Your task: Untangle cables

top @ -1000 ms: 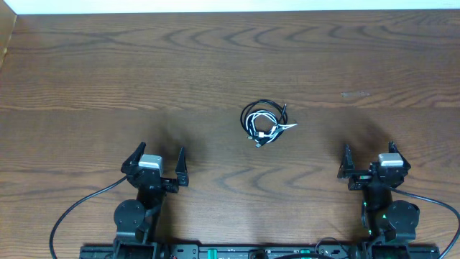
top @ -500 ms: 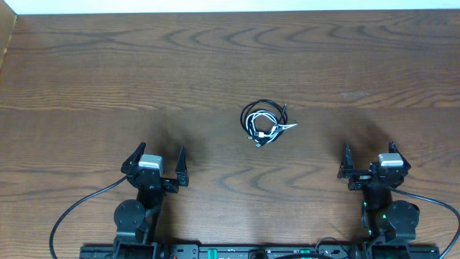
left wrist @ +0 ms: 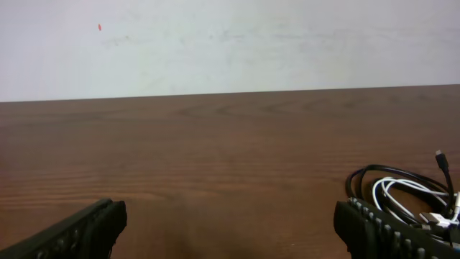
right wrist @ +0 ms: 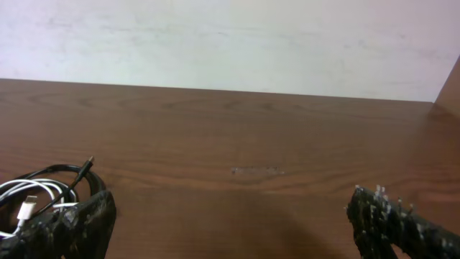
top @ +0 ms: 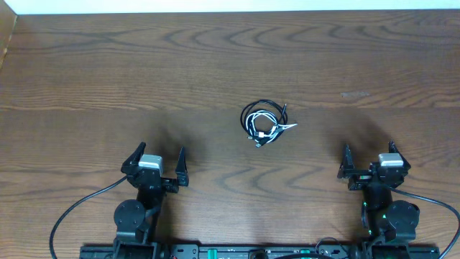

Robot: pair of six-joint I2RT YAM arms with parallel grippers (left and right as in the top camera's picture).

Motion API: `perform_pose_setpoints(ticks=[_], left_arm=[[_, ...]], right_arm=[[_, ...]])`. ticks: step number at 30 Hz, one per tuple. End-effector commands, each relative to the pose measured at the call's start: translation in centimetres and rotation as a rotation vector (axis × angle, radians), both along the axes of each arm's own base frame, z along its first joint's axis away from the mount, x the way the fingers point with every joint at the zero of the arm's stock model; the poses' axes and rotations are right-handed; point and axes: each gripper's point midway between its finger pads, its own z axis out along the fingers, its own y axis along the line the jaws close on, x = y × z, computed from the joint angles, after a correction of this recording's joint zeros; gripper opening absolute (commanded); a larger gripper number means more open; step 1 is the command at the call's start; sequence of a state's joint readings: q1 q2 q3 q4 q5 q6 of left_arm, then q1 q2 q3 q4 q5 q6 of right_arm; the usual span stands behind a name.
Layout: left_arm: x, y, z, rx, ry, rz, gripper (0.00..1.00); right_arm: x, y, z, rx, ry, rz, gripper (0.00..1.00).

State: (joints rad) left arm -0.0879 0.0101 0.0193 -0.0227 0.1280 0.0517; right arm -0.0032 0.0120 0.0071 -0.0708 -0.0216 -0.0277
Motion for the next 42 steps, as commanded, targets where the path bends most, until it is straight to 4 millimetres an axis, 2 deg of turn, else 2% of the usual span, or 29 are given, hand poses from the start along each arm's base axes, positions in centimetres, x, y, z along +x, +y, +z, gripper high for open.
perform_pose_setpoints(ticks=[1,16,25,34,42], left_arm=[[-0.1,-0.3,-1.5,-0.002,0.048,-0.016,0.98],[-0.1,-0.2,-1.6,-0.040,0.056,-0.007,0.98],[0.1,-0.2,-1.8,-0.061,0.173,0.001,0.98],[2.4,-0.5,-0.2,-0.043,0.372,0.008,0.98],[4.5,-0.9,1.7,-0.032,0.536,0.003,0.98]], right_arm=[[0.0,-0.4,-0.1,-0.012,0.000,-0.019,0.99],[0.0,-0.5,0.4,-0.012,-0.017,-0.023,0.99],[-0.3,-0.7,-0.1,-0.013,0.036,-0.033,0.99],[0.0,-0.7,-0.4,0.032,0.180,-0.039,0.99],[1.9,-0.4,0.6,0.054,0.369,-0.032,0.99]])
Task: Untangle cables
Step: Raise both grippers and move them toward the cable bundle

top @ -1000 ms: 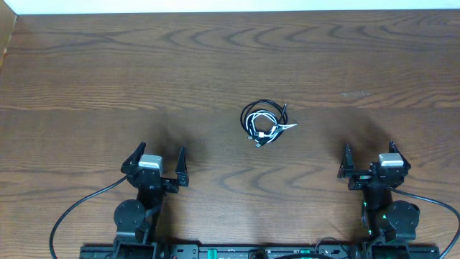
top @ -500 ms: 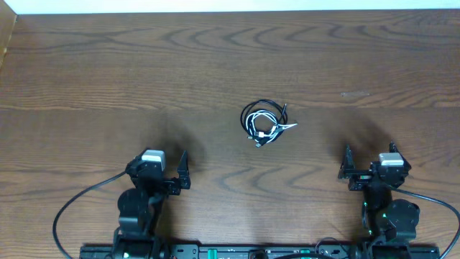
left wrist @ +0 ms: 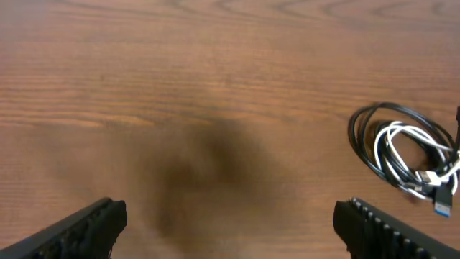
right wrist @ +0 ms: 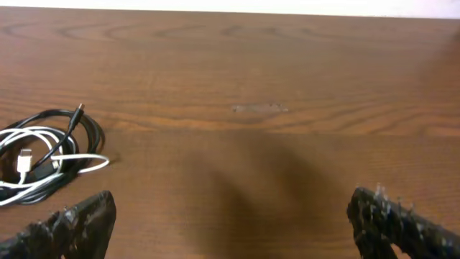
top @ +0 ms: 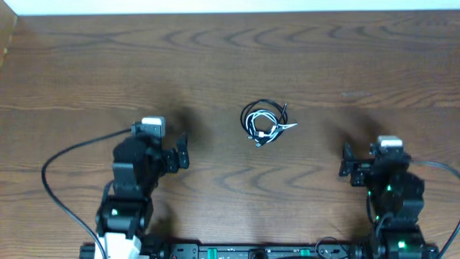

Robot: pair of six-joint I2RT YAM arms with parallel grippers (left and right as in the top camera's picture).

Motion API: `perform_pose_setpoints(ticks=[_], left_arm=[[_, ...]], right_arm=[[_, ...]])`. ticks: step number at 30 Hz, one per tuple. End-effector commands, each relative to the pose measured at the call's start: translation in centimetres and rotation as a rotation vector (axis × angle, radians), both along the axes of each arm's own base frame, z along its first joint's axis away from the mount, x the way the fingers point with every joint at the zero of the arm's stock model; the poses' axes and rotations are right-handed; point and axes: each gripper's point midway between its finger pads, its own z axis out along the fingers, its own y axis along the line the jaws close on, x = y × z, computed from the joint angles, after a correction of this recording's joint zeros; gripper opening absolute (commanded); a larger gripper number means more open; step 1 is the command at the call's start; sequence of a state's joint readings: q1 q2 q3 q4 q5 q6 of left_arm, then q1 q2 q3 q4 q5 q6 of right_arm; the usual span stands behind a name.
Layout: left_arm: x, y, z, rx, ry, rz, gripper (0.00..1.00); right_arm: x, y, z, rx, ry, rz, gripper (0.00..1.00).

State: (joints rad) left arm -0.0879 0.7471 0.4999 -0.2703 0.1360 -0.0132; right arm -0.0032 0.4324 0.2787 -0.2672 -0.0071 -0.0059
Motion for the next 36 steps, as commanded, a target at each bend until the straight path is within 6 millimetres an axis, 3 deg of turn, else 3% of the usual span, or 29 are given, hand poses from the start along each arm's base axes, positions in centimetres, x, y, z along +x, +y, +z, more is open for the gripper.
perform_pose_setpoints(ticks=[1,4,12,15,20,25,31,36], left_arm=[[1.0,-0.4,2.0,-0.012,0.054,-0.008,0.98],[0.3,-0.5,2.2,-0.006,0.187,-0.012,0.98],[-4.3,-0.8,0.6,-0.071,0.496,0.029,0.98],[-5.2,-0.8,0.1,-0.070,0.536,0.030,0.98],[-5.5,-0.8,0.0,-0.074,0.550,0.027,0.98],[-3.4,-1.1,1.1,-0.093,0.456,0.030,0.98],[-0.4,-1.4,2.8,-0.161,0.350,0.066,0.98],[1.7,-1.6,3.9,-0.158,0.367,0.067,0.98]], right_arm=[[1.2,-0.2,1.8,0.045,0.058,-0.024,0.99],[1.8,0.1,1.5,0.059,0.185,-0.018,0.99],[2.5,0.1,1.4,0.058,0.544,-0.024,0.99],[3.1,0.6,1.8,0.077,0.572,-0.004,0.99],[3.3,3.1,2.3,0.175,0.565,0.112,0.99],[4.2,4.7,3.4,0.229,0.507,0.191,0.99],[4.9,4.6,4.0,0.222,0.471,0.193,0.99],[4.9,4.6,4.0,0.222,0.471,0.193,0.99]])
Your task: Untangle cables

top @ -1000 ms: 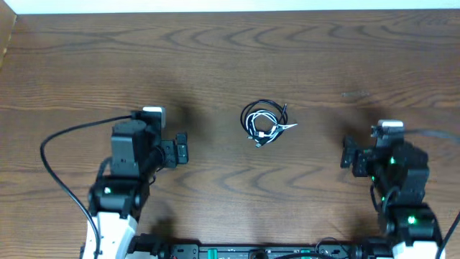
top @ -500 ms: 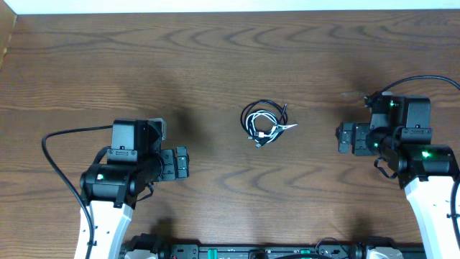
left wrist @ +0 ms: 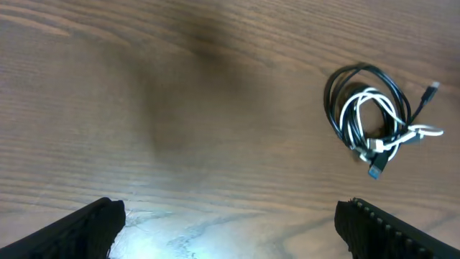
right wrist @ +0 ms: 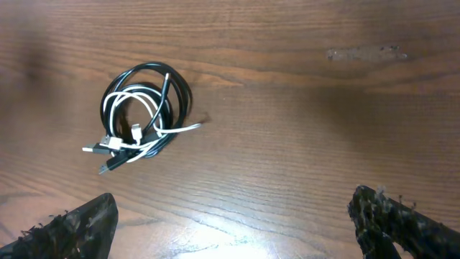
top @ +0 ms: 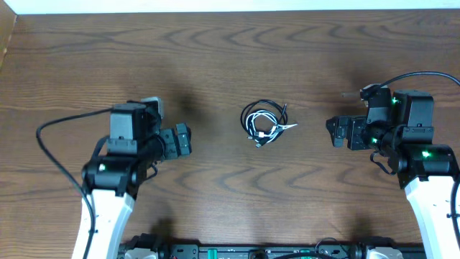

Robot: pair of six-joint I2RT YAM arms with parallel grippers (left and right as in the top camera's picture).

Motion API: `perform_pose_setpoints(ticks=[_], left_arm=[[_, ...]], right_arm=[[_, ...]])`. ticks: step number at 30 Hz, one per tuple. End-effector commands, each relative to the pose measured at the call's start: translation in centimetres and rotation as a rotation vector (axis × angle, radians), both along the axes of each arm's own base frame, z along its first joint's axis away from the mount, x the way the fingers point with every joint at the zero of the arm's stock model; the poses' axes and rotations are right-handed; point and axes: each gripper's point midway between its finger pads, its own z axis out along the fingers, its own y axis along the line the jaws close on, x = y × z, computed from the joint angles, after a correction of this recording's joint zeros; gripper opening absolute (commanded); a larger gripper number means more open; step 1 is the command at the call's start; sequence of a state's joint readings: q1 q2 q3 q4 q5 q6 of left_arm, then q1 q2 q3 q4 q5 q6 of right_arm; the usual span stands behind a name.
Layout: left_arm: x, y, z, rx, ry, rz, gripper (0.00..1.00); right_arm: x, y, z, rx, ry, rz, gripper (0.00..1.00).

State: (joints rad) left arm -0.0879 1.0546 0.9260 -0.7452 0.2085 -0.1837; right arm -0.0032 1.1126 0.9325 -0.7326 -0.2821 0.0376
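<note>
A small tangle of a black cable and a white cable (top: 264, 123) lies coiled together near the middle of the brown wooden table (top: 230, 57). The left wrist view shows the tangle (left wrist: 370, 115) at upper right; the right wrist view has the cables (right wrist: 141, 115) at upper left. My left gripper (top: 180, 140) hangs open above the table to the left of the cables, empty. My right gripper (top: 343, 132) hangs open to their right, empty. Both stand well apart from the tangle.
A pale scuff mark (right wrist: 363, 53) marks the wood right of the cables. The table's far edge meets a white wall (top: 230, 6). Each arm's black supply cable (top: 54, 144) loops beside it.
Both arms have risen and reached forward; the wrist cameras now look down on the table. The right gripper has moved up level with the cables. The tangle has not moved.
Both arms sat low at the table's near edge with grippers open, looking along the table top. Then they were raised and tilted down somewhat. Now both hang open, left and right of the untouched tangle.
</note>
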Motion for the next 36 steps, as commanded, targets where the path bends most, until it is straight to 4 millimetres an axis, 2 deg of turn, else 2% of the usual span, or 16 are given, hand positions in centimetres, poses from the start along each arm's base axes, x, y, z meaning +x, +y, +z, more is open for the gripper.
perform_pose_setpoints(ticks=[1,5,6,7,8,11,13,15,18,21,26,35,36], left_arm=[[2.5,-0.5,2.3,-0.018,-0.021,0.004,0.97],[5.8,-1.1,3.4,-0.018,-0.013,-0.005,0.97],[7.3,-2.2,3.1,-0.018,-0.008,-0.032,0.96],[7.9,-2.9,2.9,-0.019,-0.012,-0.050,0.96],[8.9,-4.5,2.1,-0.020,-0.022,-0.088,0.96],[10.4,-7.8,0.5,-0.023,-0.031,-0.161,0.96],[11.2,-10.5,-1.3,-0.023,-0.028,-0.218,0.95],[11.6,-12.3,-2.8,-0.021,-0.018,-0.255,0.93],[11.6,-14.4,-5.2,-0.014,0.012,-0.300,0.87],[11.2,-16.2,-8.8,0.004,0.077,-0.340,0.76],[10.2,-17.1,-13.1,0.031,0.173,-0.366,0.74],[8.7,-19.1,-16.2,0.055,0.228,-0.423,0.74],[8.4,-19.3,-16.6,0.059,0.236,-0.430,0.70]], right_arm=[[0.4,0.0,0.9,0.016,-0.021,-0.005,0.99],[0.4,0.0,0.9,0.016,-0.021,-0.005,0.99],[0.4,0.0,0.9,0.016,-0.020,-0.005,0.99],[0.4,0.0,0.9,0.016,-0.020,-0.005,0.99],[0.4,0.0,0.9,0.016,-0.020,-0.005,0.99],[0.3,0.0,0.8,0.016,-0.017,-0.005,0.99],[0.2,0.0,0.8,0.016,-0.013,-0.005,0.99],[0.2,0.0,0.7,0.016,-0.012,-0.005,0.99],[0.2,0.0,0.8,0.016,-0.013,-0.005,0.99],[0.2,0.0,0.8,0.016,-0.013,-0.005,0.99],[0.2,0.0,0.8,0.016,-0.013,-0.005,0.99],[0.2,0.0,0.8,0.016,-0.013,-0.004,0.99],[0.2,0.0,0.8,0.016,-0.013,-0.004,0.99]])
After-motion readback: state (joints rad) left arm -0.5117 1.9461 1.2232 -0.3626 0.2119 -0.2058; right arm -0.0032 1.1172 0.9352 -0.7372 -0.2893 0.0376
